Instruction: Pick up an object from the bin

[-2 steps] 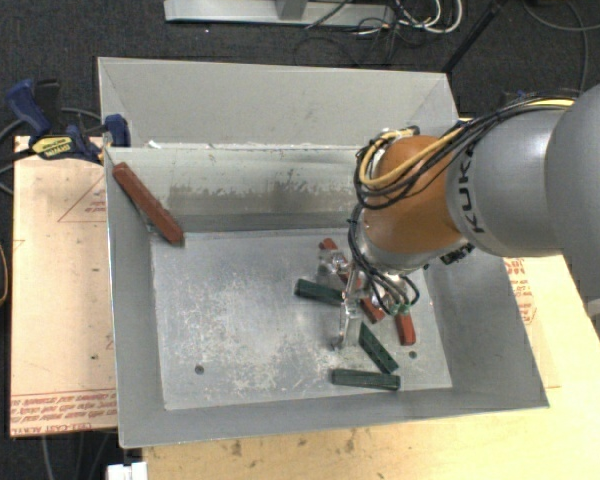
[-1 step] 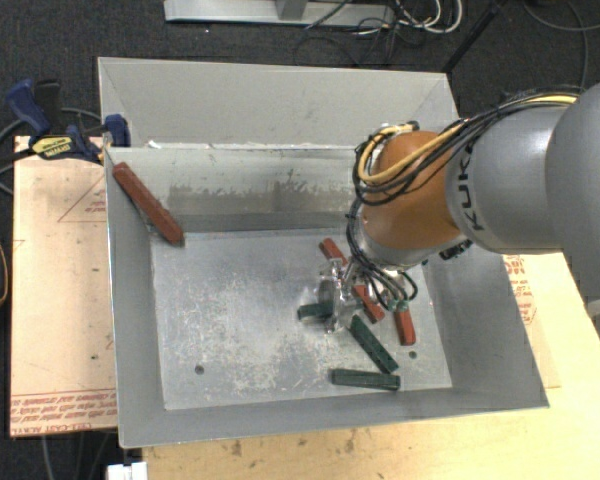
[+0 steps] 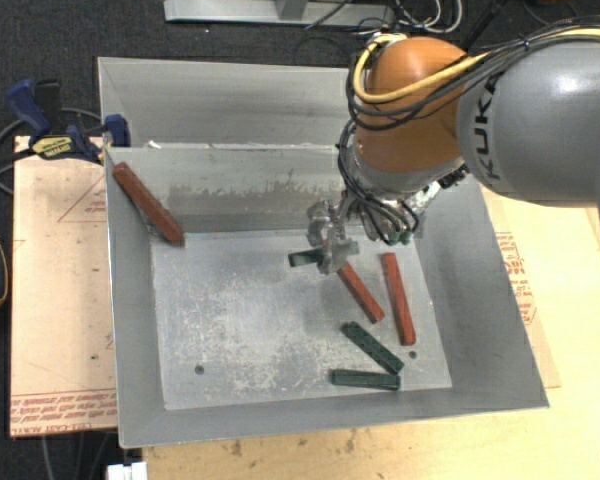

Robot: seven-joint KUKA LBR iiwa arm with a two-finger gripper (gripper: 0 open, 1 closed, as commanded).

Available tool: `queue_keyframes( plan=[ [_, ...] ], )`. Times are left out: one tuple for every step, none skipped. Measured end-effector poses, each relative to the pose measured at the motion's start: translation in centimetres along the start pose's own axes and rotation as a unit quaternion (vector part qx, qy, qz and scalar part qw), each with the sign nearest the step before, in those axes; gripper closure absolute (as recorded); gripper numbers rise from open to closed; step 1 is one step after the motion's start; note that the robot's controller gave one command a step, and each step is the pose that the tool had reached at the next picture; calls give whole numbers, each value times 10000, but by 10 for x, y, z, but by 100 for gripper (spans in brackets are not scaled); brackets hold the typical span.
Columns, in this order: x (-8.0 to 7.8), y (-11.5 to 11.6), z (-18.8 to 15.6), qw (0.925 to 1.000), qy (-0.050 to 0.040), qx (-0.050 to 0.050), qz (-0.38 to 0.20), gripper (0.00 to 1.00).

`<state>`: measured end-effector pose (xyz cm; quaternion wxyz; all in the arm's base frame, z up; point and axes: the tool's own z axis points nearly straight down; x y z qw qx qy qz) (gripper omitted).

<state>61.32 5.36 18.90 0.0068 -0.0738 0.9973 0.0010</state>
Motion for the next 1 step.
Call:
queue_keyframes(
  plan=[
    [55, -45, -89, 10000, 18, 19, -14, 100]
  ],
)
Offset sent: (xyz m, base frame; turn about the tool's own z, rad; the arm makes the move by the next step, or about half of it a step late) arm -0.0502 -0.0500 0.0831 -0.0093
